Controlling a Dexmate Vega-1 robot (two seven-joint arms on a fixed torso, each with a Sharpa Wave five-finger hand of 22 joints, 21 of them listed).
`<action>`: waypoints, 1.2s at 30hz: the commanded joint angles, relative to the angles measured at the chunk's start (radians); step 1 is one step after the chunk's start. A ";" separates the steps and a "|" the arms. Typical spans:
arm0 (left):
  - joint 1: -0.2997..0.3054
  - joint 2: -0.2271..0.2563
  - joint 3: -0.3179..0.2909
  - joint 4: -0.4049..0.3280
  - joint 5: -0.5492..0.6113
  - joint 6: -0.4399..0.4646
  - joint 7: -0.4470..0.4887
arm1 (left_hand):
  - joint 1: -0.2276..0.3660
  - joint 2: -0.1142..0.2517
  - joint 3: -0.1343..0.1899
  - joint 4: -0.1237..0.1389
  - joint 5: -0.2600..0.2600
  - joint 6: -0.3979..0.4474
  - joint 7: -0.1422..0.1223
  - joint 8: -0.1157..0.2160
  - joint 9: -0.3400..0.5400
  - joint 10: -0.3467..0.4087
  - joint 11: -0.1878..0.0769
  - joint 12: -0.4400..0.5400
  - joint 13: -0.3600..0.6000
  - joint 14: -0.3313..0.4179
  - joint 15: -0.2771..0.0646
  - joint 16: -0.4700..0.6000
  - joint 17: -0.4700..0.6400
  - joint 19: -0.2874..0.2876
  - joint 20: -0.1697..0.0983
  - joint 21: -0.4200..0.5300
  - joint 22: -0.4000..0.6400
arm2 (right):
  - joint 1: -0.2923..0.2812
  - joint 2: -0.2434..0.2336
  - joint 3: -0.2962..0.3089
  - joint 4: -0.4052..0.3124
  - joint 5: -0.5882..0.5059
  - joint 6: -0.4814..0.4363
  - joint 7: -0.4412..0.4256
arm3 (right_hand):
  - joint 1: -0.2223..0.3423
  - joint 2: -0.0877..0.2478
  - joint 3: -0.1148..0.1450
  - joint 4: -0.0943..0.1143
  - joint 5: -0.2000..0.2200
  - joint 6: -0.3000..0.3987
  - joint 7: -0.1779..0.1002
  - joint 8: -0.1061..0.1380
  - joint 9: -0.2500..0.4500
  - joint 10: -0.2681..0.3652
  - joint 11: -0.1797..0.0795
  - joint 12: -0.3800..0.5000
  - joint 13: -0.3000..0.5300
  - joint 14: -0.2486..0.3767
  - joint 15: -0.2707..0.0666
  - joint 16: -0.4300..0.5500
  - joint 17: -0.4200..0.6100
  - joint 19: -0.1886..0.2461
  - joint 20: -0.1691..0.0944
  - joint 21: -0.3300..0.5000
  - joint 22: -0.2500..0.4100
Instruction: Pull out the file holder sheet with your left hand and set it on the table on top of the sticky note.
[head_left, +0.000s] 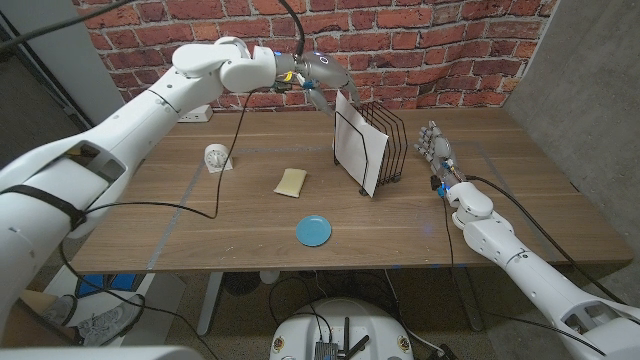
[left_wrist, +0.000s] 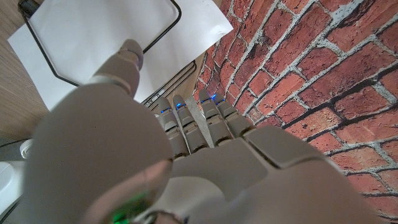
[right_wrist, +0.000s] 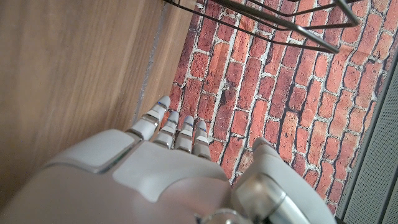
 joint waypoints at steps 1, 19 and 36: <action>-0.020 -0.023 0.038 0.051 0.017 0.013 0.036 | 0.001 0.011 -0.006 0.001 0.003 0.011 0.001 -0.002 0.003 0.015 0.001 0.000 0.002 0.011 -0.174 0.002 0.002 0.013 -0.169 0.007 0.003 | 0.010 0.004 -0.002 0.016 0.005 0.004 0.013 | -0.007 0.023 0.008 0.001 0.004 0.007 0.001 0.005 0.003 0.010 -0.001 0.004 0.002 0.006 0.003 0.006 0.000 0.007 0.002 0.007 0.002; -0.048 -0.054 0.080 0.126 0.029 0.012 0.122 | 0.019 0.076 -0.059 0.004 0.002 0.151 0.012 0.002 0.005 0.151 -0.009 0.010 0.002 0.147 -0.180 0.018 0.006 0.086 -0.169 0.011 0.004 | 0.006 -0.002 0.004 0.016 0.010 0.011 0.018 | -0.010 0.023 0.010 0.000 0.004 0.008 -0.001 0.005 0.003 0.012 0.002 0.005 0.002 0.006 0.000 0.007 -0.004 0.008 0.002 0.006 0.003; -0.066 -0.070 0.107 0.143 0.025 0.026 0.121 | 0.034 0.105 -0.087 0.002 0.001 0.250 0.007 0.004 0.005 0.246 -0.016 0.012 0.003 0.244 -0.189 0.023 0.009 0.123 -0.166 0.009 0.004 | -0.003 -0.008 0.010 0.010 0.018 0.011 0.022 | -0.012 0.024 0.011 -0.001 0.004 0.010 -0.002 0.005 0.004 0.011 0.001 0.004 0.002 0.006 0.000 0.008 -0.007 0.010 0.001 0.006 0.003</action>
